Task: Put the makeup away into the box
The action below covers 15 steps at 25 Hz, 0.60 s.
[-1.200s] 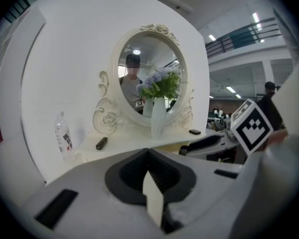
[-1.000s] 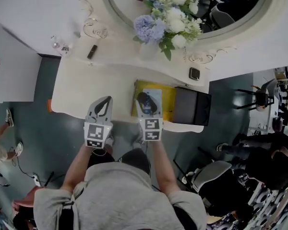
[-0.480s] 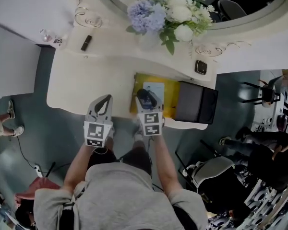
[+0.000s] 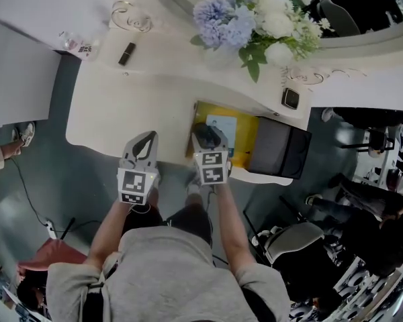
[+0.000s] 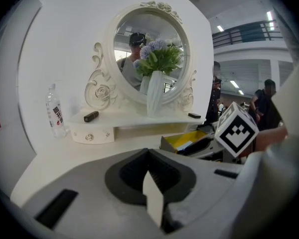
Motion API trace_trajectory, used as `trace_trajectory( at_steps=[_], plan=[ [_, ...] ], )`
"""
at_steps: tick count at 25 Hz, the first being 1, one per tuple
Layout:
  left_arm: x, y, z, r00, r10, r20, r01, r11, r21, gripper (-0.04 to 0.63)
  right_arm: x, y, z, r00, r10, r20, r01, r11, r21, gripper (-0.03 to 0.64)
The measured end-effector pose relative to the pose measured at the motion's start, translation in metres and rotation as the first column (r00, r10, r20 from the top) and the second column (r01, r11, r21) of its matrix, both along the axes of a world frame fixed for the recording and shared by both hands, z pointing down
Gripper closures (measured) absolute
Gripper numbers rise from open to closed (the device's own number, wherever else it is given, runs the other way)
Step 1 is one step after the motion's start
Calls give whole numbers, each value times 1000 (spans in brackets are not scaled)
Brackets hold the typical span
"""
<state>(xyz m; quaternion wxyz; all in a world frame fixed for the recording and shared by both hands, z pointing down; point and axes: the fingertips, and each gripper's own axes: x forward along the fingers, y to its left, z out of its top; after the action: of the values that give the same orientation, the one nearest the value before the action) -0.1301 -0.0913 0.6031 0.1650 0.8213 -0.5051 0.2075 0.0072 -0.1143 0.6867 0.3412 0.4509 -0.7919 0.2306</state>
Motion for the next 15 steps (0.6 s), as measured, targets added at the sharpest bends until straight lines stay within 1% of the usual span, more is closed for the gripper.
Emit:
trace_trajectory(
  at_steps=[8, 11, 15],
  plan=[
    [0, -3, -5, 1000, 2, -2, -2, 1000, 9, 595, 1, -4, -6, 1000, 22, 10, -23, 1000, 18, 397],
    [2, -6, -13, 1000, 9, 0, -9, 1000, 27, 594, 4, -8, -19, 999, 35, 14, -35, 998, 52, 397],
    [5, -12, -32, 1000, 15, 1, -15, 998, 68, 594, 9, -15, -49, 998, 55, 42, -60, 991, 122, 397]
  ],
)
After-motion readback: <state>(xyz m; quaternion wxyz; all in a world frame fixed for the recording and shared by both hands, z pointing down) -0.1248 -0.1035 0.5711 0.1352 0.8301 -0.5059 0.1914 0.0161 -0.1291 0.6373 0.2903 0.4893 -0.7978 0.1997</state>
